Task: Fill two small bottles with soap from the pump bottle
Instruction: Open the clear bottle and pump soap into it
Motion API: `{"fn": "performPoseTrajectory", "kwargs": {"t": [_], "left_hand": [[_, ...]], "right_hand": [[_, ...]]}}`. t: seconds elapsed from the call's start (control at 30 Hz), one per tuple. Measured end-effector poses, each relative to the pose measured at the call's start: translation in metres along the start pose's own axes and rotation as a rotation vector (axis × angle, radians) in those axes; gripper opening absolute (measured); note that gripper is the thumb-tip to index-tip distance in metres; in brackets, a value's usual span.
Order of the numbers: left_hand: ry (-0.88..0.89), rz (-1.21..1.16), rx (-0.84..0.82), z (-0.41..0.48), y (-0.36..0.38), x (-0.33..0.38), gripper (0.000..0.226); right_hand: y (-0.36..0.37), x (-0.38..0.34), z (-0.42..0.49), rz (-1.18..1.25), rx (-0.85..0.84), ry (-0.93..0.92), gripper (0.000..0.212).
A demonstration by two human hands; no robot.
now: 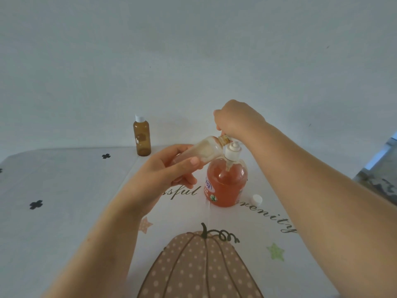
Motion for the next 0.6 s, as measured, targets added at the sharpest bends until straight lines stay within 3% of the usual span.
{"fn": "performPoseTrajectory", "kwargs": {"t": [0.6], "left_hand": [[-0.052,0.01,-0.015,0.003,-0.005,-0.011,0.04]], "right_hand": [[0.015,0.01,0.004,0.012,-0.022,0.009,0.032]]}}
Point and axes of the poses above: each hand's wrist, its own z-axis towards the middle knuckle, its own y-axis out of the palm, x = y × z, the point moved 9 cm from there along z, towards the middle knuckle, and after that the axes turned 3 degrees about -x, right-handed, at the moved point
